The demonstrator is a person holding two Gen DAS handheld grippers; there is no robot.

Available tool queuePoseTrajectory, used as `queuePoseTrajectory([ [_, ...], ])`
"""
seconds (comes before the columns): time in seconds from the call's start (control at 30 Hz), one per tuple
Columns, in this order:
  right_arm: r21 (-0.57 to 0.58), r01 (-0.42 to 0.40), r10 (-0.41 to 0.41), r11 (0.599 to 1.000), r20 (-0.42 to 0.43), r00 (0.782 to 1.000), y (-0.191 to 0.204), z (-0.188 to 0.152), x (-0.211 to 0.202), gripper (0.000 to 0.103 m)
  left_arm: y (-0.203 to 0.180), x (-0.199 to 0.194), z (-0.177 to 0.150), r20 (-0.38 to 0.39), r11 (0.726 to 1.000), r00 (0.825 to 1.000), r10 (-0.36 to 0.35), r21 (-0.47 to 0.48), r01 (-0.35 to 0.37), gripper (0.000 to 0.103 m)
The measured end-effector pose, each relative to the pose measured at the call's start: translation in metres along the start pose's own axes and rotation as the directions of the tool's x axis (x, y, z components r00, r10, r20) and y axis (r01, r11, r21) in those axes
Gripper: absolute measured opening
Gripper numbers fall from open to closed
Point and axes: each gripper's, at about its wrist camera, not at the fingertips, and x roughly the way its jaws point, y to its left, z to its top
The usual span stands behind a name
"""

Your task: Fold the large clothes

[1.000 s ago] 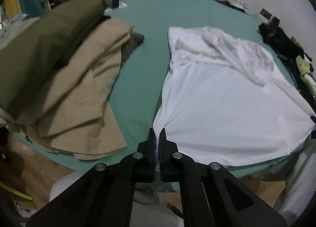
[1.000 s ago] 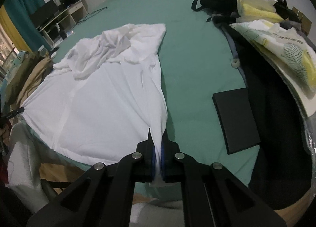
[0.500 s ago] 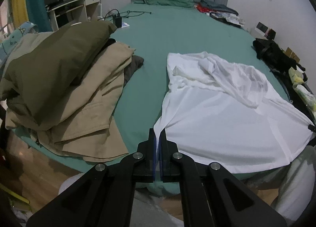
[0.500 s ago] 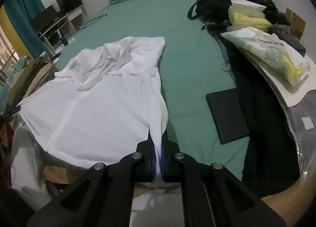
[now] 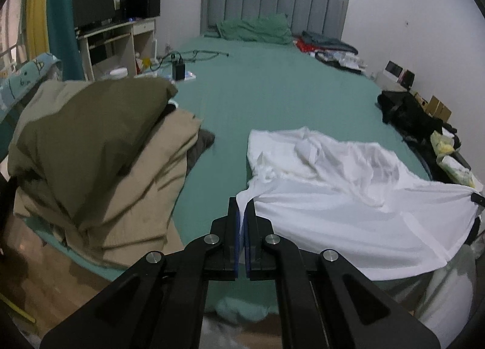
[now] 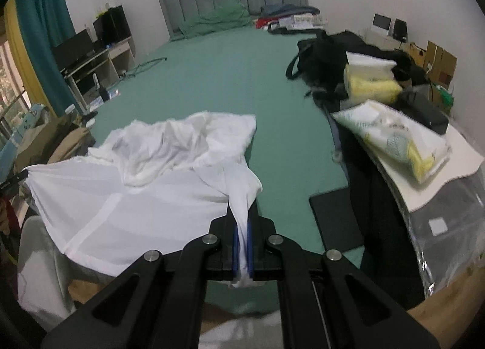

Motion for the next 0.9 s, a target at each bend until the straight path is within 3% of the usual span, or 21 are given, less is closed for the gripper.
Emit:
queuePoseTrajectory([
  [0.43, 0.020, 0.002, -0.004, 1.000, 0.103, 0.995, -0.004, 0.068, 0.036, 0.004, -0.003, 0.034, 0.046, 0.095, 0.999, 0.995, 0.027, -0.049, -0.022, 0.003],
  [0.67, 0.061, -0.014, 0.008, 0.998, 0.083, 0.997, -0.018, 0.102, 0.084, 0.005, 0.008, 0.083, 0.068, 0.072, 0.988, 0.997, 0.012, -0.152, -0.001, 0.003],
  [0.9, 0.121, -0.026, 0.025, 0.992, 0.012, 1.000, -0.031, 0.127, 0.161, 0.005, 0.020, 0.156, 0.092, 0.012, 0.969, 1.000, -0.014, -0.248, 0.017, 0.003],
])
